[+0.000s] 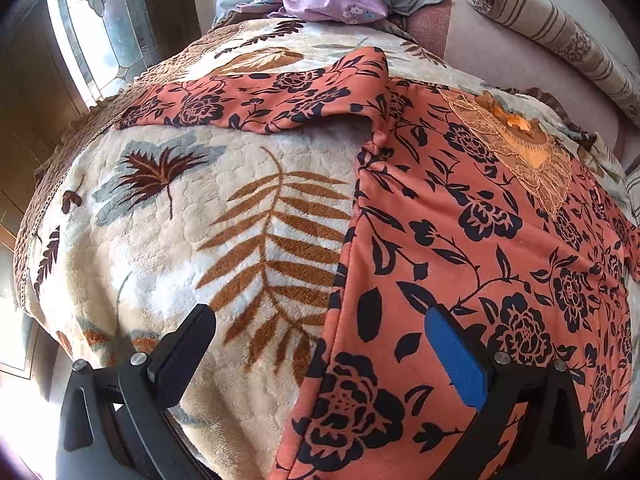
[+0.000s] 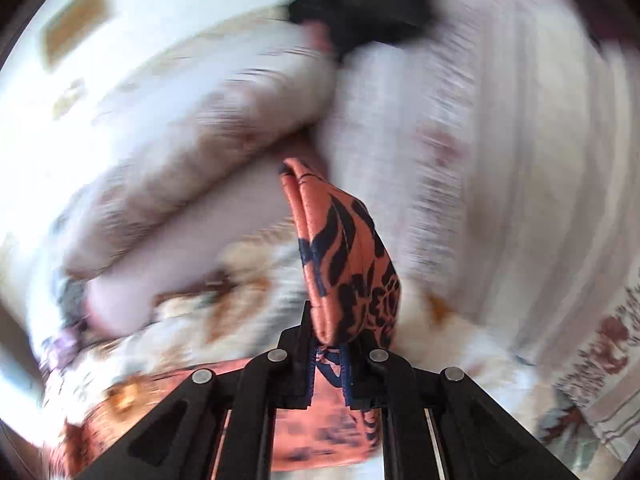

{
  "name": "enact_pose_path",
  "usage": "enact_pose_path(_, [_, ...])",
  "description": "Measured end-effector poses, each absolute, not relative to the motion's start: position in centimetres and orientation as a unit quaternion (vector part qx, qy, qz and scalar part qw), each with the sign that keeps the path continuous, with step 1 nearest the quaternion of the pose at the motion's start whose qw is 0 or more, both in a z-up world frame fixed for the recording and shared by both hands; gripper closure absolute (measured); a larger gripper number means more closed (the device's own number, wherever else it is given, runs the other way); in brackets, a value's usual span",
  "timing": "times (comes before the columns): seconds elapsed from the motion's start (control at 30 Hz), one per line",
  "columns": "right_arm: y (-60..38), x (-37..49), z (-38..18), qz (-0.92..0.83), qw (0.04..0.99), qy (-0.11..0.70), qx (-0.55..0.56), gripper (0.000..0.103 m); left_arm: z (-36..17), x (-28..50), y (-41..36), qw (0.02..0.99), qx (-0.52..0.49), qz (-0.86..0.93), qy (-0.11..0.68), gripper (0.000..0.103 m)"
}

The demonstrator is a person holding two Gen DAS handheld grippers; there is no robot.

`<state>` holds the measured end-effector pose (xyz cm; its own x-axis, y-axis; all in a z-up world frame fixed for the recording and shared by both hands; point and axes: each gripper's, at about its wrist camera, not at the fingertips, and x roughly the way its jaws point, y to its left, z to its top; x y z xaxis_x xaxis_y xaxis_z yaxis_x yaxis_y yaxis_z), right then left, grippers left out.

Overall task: Fold small clothes
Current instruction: 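Grasp the sleeve cuff with the right gripper and lift it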

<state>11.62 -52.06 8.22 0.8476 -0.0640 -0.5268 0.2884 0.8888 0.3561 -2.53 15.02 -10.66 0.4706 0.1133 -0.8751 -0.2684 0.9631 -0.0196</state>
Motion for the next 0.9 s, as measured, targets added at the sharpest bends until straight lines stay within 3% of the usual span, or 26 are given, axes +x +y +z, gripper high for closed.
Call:
enact_pose_path(0.13, [-38.1,11.5,11.8,0.047,0.952,0.23,0.198,0.093,-10.1,-3.9,16.4,0.859,-0.091,0.117,0.49,0.0])
enact_pose_path(0.23, [-29.2,11.8,10.1,0.129,0.934,0.255,0.216,0.087,-9.7,-4.6,17.5,0.862,-0.101,0.122,0.482,0.0])
enact_pose_path(0.27, [-26.2,12.4,8.0,0.15,0.921,0.286,0.217,0.063,-9.6,-4.7,17.8,0.862,-0.106,0.122,0.481,0.0])
enact_pose_path(0.3, [-24.2,12.8,5.5,0.164,0.906,0.32,0.222,0.008,-9.5,-4.7,18.1,0.862,-0.111,0.123,0.479,0.0])
enact_pose_path(0.33, [-22.6,13.2,2.9,0.173,0.892,0.346,0.231,0.001,-9.3,-4.6,18.4,0.862,-0.115,0.123,0.477,0.0])
enact_pose_path(0.43, [-19.4,13.4,-5.0,0.178,0.842,0.449,0.24,0.002,-8.4,-4.0,18.5,0.868,-0.117,0.114,0.469,0.0])
enact_pose_path(0.5, [-19.8,11.2,-8.2,0.173,0.826,0.461,0.274,0.004,-7.7,-3.3,17.9,0.874,-0.112,0.097,0.462,0.0])
enact_pose_path(0.7, [-25.4,10.3,-8.4,0.144,0.83,0.43,0.324,0.003,-6.9,3.4,13.5,0.867,-0.171,-0.037,0.466,0.0])
enact_pose_path(0.9, [-28.6,9.3,-9.6,0.133,0.822,0.423,0.357,0.003,-9.9,12.9,8.4,0.791,-0.28,-0.12,0.531,0.0])
